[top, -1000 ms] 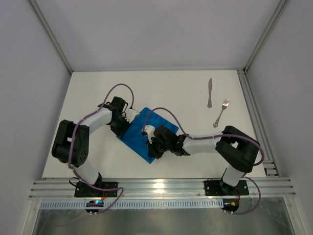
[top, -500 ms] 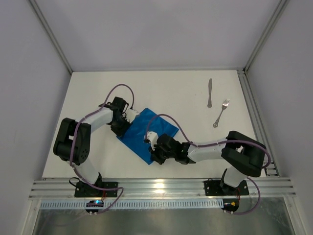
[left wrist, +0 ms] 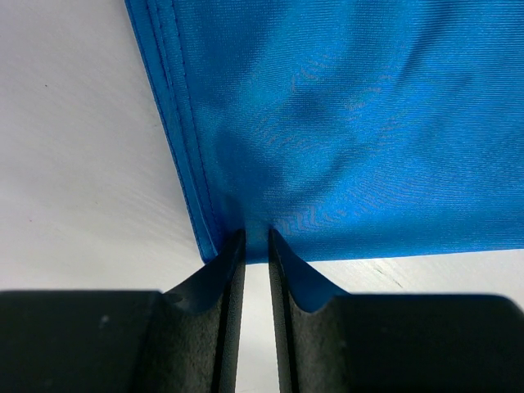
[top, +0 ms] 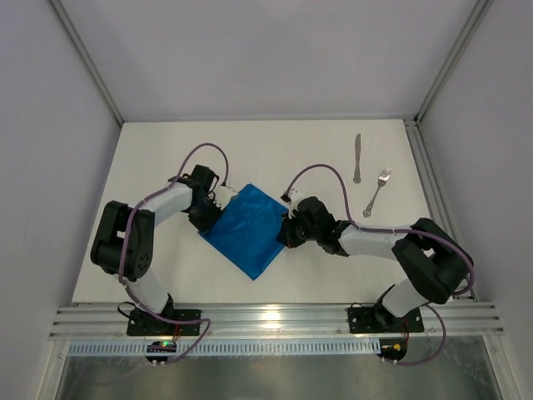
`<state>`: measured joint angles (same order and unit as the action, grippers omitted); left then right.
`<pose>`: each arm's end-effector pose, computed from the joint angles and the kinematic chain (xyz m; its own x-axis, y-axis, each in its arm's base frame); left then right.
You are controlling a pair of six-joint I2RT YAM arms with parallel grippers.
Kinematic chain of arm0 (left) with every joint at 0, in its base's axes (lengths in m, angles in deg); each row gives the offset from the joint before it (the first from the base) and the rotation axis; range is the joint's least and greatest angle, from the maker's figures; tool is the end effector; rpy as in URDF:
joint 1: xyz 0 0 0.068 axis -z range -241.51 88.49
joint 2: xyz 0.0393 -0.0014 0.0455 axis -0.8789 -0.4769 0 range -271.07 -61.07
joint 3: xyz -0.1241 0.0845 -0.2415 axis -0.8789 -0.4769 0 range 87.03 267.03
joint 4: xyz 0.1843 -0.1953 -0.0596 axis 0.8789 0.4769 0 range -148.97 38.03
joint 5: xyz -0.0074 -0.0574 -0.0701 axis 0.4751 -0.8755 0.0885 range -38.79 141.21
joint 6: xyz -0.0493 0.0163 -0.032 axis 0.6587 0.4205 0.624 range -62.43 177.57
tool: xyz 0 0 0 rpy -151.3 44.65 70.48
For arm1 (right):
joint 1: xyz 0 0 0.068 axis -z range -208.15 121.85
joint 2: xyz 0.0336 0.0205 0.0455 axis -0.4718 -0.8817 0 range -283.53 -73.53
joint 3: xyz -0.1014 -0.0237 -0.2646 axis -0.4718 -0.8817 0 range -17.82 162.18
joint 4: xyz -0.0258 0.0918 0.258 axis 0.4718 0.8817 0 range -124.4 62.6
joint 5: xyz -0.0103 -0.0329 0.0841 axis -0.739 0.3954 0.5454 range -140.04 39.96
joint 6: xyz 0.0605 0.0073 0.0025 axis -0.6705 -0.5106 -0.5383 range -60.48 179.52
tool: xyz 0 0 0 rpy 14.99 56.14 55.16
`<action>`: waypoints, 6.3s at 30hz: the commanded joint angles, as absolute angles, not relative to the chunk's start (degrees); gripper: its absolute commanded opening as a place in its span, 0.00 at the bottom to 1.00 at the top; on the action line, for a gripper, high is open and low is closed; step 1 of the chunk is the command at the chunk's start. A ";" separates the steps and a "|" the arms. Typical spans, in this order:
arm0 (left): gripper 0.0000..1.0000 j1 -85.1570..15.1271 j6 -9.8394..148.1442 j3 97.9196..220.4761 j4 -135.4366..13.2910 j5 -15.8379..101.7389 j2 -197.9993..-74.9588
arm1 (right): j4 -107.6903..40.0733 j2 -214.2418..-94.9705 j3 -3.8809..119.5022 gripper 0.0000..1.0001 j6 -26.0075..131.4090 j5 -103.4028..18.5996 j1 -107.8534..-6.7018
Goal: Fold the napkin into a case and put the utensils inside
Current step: Smooth out the square-folded napkin at the center of the board, then pick up the top corner of the square-folded napkin from the center of the board.
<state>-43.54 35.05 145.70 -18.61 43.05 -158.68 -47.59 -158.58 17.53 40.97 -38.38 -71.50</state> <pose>0.3006 -0.1043 0.1536 -0.7368 0.6376 -0.2250 0.6633 0.7462 -0.0576 0.2155 0.2162 0.1587 -0.6617 -0.1963 -0.7237 -0.6117 0.6994 0.3696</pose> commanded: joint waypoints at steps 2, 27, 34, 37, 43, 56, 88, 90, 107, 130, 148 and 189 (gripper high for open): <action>0.20 -43.85 34.19 144.42 -21.53 42.95 -159.25 | -48.72 -164.05 19.36 0.04 35.62 -37.47 -67.71; 0.21 -43.85 32.70 144.77 -21.18 42.25 -158.63 | -46.09 -156.49 19.44 0.04 30.07 -36.42 -53.99; 0.22 -43.85 32.79 144.86 -20.47 42.34 -157.49 | -46.36 -165.28 21.99 0.04 30.25 -37.92 -52.06; 0.22 -43.85 32.52 144.60 -20.21 42.69 -156.70 | -45.75 -167.04 22.17 0.04 30.16 -37.74 -51.97; 0.26 -43.94 32.52 146.96 -16.79 41.11 -153.80 | -40.57 -164.94 25.59 0.04 31.91 -36.77 -51.88; 0.51 -42.97 37.52 170.74 -14.22 35.21 -158.76 | -26.76 -160.27 42.20 0.08 41.32 -35.80 -51.97; 0.24 -38.49 39.82 197.59 -15.82 33.63 -193.08 | -30.80 -166.60 36.76 0.07 40.62 -34.57 -51.79; 0.24 -38.49 39.64 197.51 -15.64 33.98 -193.52 | -30.63 -166.43 36.49 0.07 40.79 -34.75 -51.79; 0.29 -38.14 39.29 197.60 -15.64 38.20 -193.00 | -30.62 -166.34 36.58 0.07 40.97 -34.31 -51.62; 0.01 -35.15 36.83 192.15 -18.27 44.71 -189.84 | -31.24 -165.90 36.23 0.07 40.79 -32.99 -51.53; 0.00 -35.06 38.68 187.58 -19.69 37.41 -179.82 | -32.12 -173.36 46.13 0.08 41.50 -25.88 -51.53; 0.17 -46.05 44.04 170.08 -13.62 37.77 -172.34 | -27.02 -212.30 89.05 0.28 38.60 -18.05 -58.74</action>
